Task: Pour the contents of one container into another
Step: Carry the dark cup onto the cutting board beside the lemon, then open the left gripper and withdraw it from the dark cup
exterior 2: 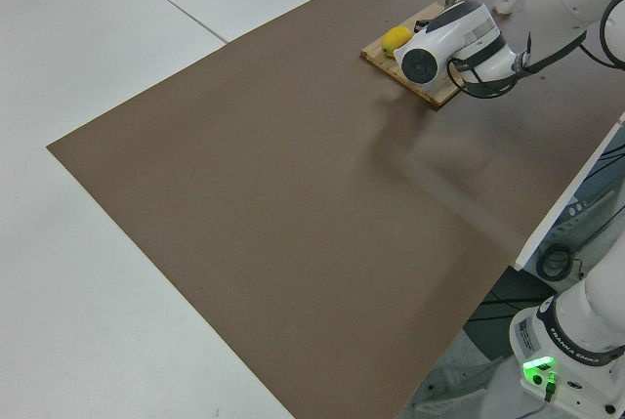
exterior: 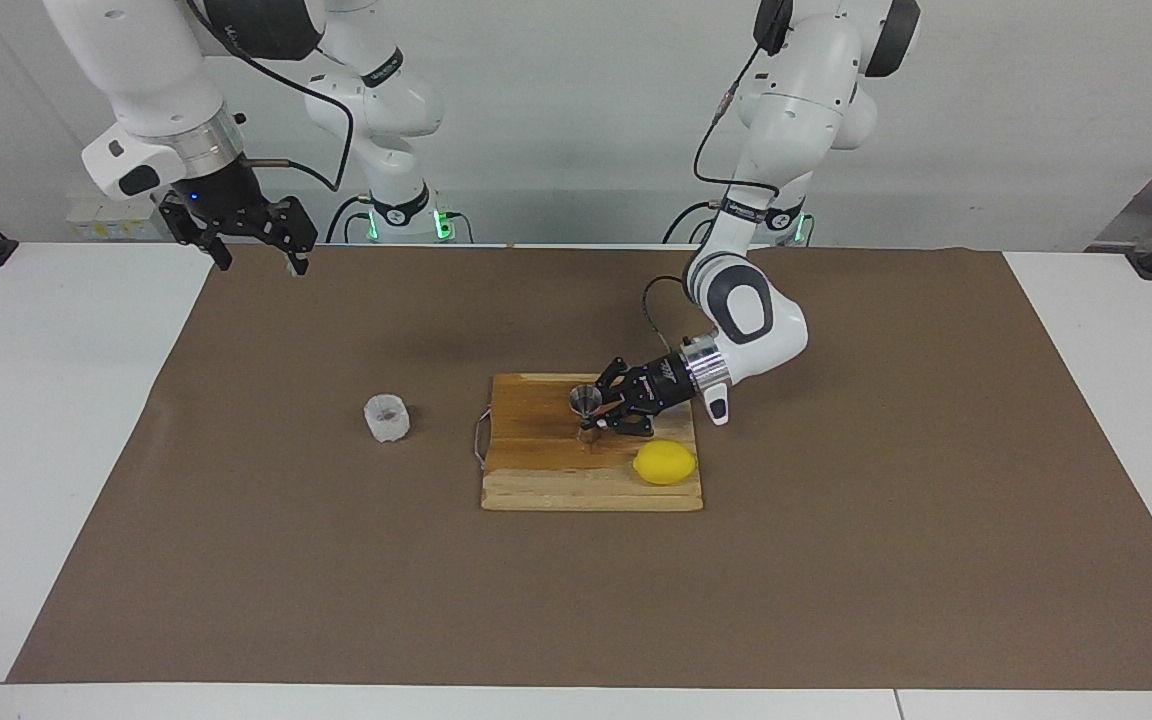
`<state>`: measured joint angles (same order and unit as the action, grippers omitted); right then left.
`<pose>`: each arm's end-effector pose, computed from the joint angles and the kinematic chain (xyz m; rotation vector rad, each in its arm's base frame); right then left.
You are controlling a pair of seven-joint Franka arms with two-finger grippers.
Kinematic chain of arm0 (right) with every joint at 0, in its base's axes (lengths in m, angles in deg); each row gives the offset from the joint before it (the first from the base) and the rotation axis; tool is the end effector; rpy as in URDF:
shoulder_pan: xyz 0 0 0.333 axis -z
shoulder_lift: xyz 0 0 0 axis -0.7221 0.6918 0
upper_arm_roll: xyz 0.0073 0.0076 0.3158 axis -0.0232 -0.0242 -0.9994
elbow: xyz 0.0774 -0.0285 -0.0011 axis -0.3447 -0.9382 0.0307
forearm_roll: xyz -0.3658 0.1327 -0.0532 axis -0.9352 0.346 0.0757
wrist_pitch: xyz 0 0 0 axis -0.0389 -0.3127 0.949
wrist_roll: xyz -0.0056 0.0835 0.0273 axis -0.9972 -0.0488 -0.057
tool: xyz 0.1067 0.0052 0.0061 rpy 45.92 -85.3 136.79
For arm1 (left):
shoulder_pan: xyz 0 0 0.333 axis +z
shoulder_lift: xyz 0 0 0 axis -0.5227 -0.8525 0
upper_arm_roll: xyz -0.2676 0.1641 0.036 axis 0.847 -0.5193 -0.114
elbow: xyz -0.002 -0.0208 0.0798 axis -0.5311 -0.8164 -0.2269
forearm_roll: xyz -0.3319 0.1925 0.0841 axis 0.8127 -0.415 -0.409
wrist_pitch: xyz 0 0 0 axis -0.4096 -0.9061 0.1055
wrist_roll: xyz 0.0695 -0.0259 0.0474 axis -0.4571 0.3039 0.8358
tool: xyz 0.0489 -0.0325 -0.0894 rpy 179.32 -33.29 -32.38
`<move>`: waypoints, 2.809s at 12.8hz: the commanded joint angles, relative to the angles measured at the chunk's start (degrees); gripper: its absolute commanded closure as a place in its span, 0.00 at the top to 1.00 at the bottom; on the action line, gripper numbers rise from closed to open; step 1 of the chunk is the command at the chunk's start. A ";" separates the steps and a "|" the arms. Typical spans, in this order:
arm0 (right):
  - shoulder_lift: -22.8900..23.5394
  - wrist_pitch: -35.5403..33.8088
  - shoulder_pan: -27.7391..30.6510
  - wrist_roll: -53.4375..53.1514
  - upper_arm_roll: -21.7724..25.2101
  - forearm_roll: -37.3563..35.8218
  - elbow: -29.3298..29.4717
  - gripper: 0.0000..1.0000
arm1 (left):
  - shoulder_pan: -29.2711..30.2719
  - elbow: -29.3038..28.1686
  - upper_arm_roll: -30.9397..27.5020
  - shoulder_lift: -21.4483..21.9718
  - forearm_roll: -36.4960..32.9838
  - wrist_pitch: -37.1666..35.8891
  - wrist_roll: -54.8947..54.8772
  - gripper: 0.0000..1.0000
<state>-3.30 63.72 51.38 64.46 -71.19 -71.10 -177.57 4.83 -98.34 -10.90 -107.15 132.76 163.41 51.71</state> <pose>0.5432 -0.0044 0.6253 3.1232 -0.1219 -0.0467 0.5199 -0.3128 0.2488 1.1998 1.5992 -0.9417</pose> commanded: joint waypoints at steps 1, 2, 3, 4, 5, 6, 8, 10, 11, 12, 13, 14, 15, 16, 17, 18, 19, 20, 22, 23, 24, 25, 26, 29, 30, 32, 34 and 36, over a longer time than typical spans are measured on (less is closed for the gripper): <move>-0.64 -0.05 0.74 -0.67 -0.32 1.08 -0.70 1.00 | -0.30 -1.05 -0.55 0.85 1.13 0.46 -1.86 1.00; -0.64 -0.05 0.65 -0.67 -0.32 1.08 -0.70 1.00 | -0.21 -1.05 -0.63 1.11 0.60 0.55 -1.86 1.00; -0.64 -0.05 0.65 -0.67 -0.32 1.08 -0.70 1.00 | -0.12 -1.05 -0.81 1.29 0.08 0.55 -1.77 1.00; -0.64 -0.05 0.65 -0.75 -0.32 1.08 -0.70 1.00 | -0.12 -1.14 -0.81 1.72 -1.67 0.72 -1.68 1.00; -0.64 -0.05 0.65 -0.75 -0.32 1.08 -0.70 1.00 | 0.05 -1.14 -0.90 2.25 -4.73 0.72 -1.59 1.00; -0.64 -0.05 0.65 -0.67 -0.32 1.08 -0.70 1.00 | 0.92 -1.14 -0.90 2.78 -7.29 0.46 -1.33 1.00; -0.64 -0.05 0.65 -0.75 -0.32 1.08 -0.70 1.00 | 1.63 -1.32 -0.99 4.27 -14.04 0.37 -1.33 1.00; -0.64 -0.05 0.65 -0.67 -0.32 1.08 -0.70 1.00 | 2.33 -1.32 -1.07 6.64 -23.26 0.63 -1.33 1.00; -0.64 -0.05 0.65 -0.75 -0.32 1.08 -0.70 1.00 | 2.34 -1.32 -1.07 7.69 -27.40 0.63 -1.33 1.00; -0.64 -0.05 0.65 -0.75 -0.32 1.08 -0.70 1.00 | 2.42 -1.32 -1.16 8.66 -32.48 0.72 -1.33 1.00; -0.64 -0.05 0.74 -0.75 -0.32 1.08 -0.70 1.00 | 2.51 -1.32 -1.25 9.80 -38.19 0.81 -1.33 1.00; -0.64 -0.05 0.74 -0.67 -0.32 1.08 -0.70 1.00 | 2.51 -1.23 -1.25 10.86 -45.30 0.72 -1.50 1.00; -0.64 -0.05 0.65 -0.67 -0.32 1.08 -0.70 1.00 | 2.60 -1.14 -1.25 12.00 -51.20 0.64 -1.68 1.00; -0.64 -0.05 0.74 -0.67 -0.32 1.08 -0.70 1.00 | 3.73 -1.23 -1.25 13.14 -56.22 0.03 -1.77 1.00; -0.64 -0.05 0.65 -0.75 -0.32 1.08 -0.70 1.00 | 5.31 -1.14 -1.25 13.94 -60.79 -0.85 -1.94 1.00; -0.64 -0.05 0.65 -0.67 -0.32 1.08 -0.70 1.00 | 6.89 -0.79 -1.25 14.47 -65.54 -2.43 -2.55 1.00; -0.64 -0.05 0.74 -0.67 -0.32 1.08 -0.70 1.00 | 8.30 -0.27 -1.16 15.17 -70.89 -4.09 -4.91 1.00; -0.64 -0.05 0.65 -0.67 -0.32 1.08 -0.70 1.00 | 9.79 0.61 -1.16 15.44 -76.16 -5.68 -8.59 1.00; -0.64 -0.05 0.65 -0.75 -0.32 1.08 -0.70 1.00 | 11.91 2.10 -1.25 16.14 -85.22 -10.07 -15.09 1.00; -0.64 -0.05 0.65 -0.67 -0.32 1.08 -0.70 1.00 | 13.66 2.98 -1.25 16.66 -88.05 -12.26 -18.17 1.00; -0.64 -0.05 0.65 -0.67 -0.32 1.08 -0.79 1.00 | 15.50 4.03 -1.25 17.28 -90.35 -14.55 -22.29 1.00; -0.64 -0.05 0.65 -0.75 -0.32 1.08 -0.70 1.00 | 17.52 4.65 -1.25 18.33 -93.15 -16.05 -26.77 1.00; -0.64 -0.05 0.65 -0.67 -0.32 1.08 -0.70 1.00 | 18.76 4.83 -1.25 19.30 -97.18 -16.93 -30.56 1.00; -0.64 -0.05 0.65 -0.75 -0.32 1.08 -0.70 1.00 | 21.49 5.97 -1.25 22.19 -106.79 -17.12 -38.58 1.00; -0.64 -0.05 0.65 -0.67 -0.32 1.08 -0.70 1.00 | 22.45 6.67 -1.25 23.51 -106.89 -17.55 -38.86 1.00; -0.64 -0.05 0.65 -0.67 -0.32 1.08 -0.70 1.00 | 23.86 8.60 -1.25 25.98 -106.98 -18.87 -39.03 1.00; -0.64 -0.05 0.65 -0.67 -0.32 1.08 -0.70 1.00 | 24.14 16.31 -1.08 24.76 -109.86 -24.47 -39.56 1.00; -0.64 -0.05 0.65 -0.67 -0.32 1.08 -0.70 1.00 | 23.43 23.61 -1.07 21.78 -111.37 -28.44 -39.65 1.00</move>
<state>-3.30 63.72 51.38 64.46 -71.19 -71.10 -177.57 28.27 -82.24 -12.46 -81.83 23.36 139.46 12.72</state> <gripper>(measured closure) 0.000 0.000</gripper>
